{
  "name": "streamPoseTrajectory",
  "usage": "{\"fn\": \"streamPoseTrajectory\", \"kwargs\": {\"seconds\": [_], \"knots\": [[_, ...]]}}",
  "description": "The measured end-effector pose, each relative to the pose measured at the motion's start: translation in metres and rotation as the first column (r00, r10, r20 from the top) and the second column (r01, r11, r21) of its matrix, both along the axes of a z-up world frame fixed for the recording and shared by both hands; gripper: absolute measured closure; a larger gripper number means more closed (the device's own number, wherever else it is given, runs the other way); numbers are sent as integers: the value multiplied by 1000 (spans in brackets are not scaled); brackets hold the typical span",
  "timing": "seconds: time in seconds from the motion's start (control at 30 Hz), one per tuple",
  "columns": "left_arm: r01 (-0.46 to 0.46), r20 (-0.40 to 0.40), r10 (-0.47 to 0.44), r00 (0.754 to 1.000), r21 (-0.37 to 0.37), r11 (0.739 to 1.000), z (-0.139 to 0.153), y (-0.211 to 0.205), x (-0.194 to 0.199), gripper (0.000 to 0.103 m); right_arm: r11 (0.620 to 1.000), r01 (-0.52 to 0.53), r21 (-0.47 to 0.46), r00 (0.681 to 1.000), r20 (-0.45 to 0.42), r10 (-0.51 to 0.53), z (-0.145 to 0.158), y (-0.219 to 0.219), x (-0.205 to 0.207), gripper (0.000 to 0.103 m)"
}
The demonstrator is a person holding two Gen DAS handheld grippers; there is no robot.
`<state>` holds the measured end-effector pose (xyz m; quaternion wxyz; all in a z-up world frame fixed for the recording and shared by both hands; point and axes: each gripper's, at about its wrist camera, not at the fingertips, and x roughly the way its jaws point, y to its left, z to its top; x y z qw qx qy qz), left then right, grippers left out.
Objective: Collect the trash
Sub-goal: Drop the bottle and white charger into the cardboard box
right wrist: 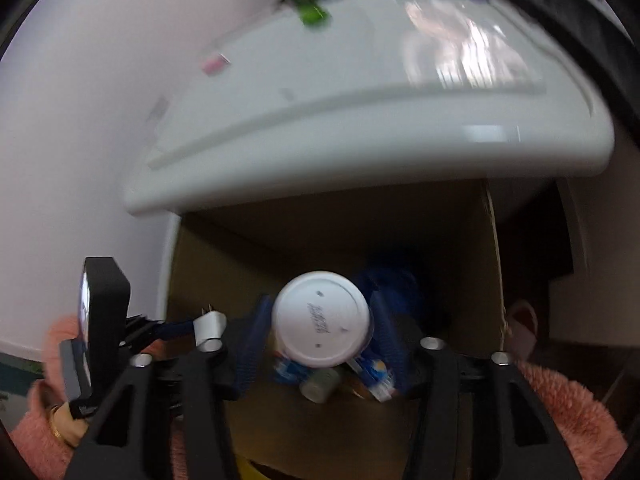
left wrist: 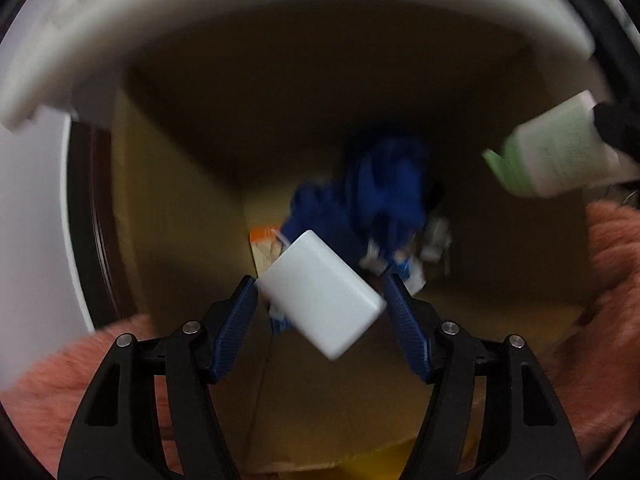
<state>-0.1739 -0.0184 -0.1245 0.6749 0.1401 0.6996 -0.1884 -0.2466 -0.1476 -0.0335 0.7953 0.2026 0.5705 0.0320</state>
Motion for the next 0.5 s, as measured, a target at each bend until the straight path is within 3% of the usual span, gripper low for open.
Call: {"fn": "streamPoseTrajectory", "kwargs": {"seconds": [0.1, 0.2, 0.4, 0.5], "knots": [[17, -40, -15, 999, 45, 999, -16, -4, -2, 32, 994, 12, -109, 999, -49, -17, -16, -1, -4, 28], [18, -6, -18, 1000, 52, 998, -9, -7, -4, 29, 987, 19, -158, 999, -44, -26, -15, -2, -6, 25], [-79, 137, 85, 987, -48, 996, 38, 11, 16, 26, 983, 33, -180, 999, -8, -35, -7, -2, -6, 25], [-138, 237, 164, 958, -121, 983, 74, 22, 35, 22, 979, 36, -202, 999, 16, -34, 0, -5, -2, 25]]}}
